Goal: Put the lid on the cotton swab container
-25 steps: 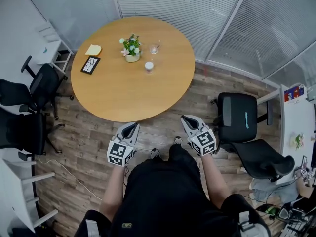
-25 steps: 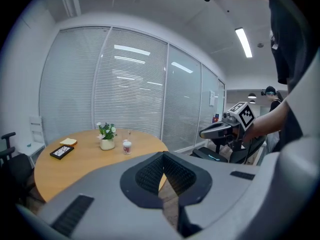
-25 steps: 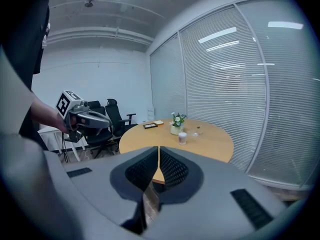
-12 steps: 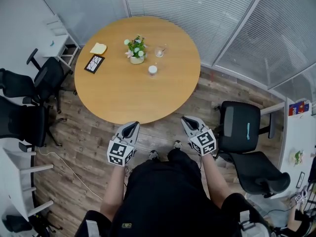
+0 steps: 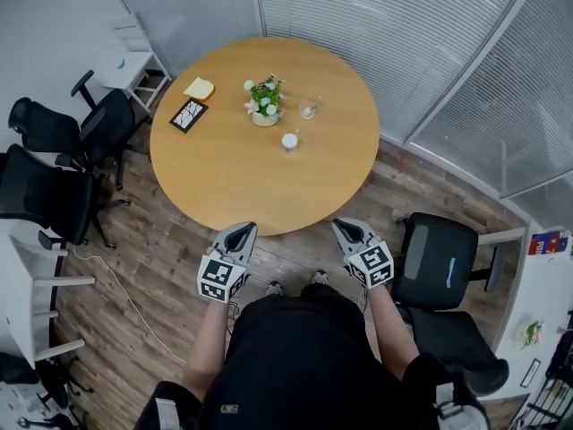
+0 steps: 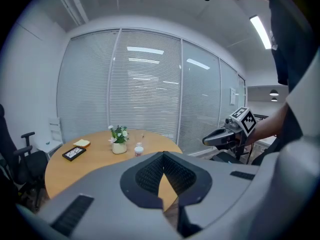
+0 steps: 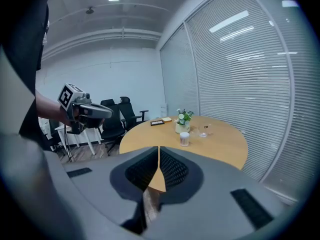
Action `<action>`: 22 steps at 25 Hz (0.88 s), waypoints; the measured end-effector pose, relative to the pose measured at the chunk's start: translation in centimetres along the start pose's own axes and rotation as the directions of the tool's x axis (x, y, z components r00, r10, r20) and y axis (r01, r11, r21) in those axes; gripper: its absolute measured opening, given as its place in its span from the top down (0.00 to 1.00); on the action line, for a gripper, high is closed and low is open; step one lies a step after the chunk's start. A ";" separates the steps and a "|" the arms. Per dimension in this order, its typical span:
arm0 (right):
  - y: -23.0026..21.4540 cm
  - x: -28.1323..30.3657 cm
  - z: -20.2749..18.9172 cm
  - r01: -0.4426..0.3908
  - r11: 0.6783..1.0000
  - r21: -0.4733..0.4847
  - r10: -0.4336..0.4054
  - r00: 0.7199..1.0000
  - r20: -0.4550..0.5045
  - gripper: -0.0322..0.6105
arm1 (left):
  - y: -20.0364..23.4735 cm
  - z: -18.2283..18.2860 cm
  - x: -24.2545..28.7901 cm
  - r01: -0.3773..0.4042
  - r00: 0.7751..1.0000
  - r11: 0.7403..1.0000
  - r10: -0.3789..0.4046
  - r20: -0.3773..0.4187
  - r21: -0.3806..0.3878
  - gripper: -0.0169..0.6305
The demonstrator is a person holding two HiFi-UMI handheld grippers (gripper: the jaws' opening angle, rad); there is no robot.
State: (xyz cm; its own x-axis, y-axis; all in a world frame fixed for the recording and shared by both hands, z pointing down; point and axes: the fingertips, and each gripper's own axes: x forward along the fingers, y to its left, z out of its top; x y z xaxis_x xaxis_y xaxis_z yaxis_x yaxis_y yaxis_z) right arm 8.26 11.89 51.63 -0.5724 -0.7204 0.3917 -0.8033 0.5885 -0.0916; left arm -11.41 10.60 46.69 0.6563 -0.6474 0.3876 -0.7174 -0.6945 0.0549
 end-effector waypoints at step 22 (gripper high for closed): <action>-7.0 -1.3 -2.1 -0.129 0.991 -0.038 0.127 0.991 -0.045 0.93 | -4.3 1.4 4.7 -0.116 0.993 0.993 0.116 -0.010 -0.032 0.96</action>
State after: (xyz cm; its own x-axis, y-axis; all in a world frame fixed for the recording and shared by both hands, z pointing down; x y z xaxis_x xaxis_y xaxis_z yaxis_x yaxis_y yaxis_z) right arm 14.96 9.49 53.63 -0.6621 -0.6223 0.4176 -0.7158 0.6902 -0.1063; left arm -4.97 10.10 46.99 0.5666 -0.7202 0.4004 -0.7957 -0.6045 0.0387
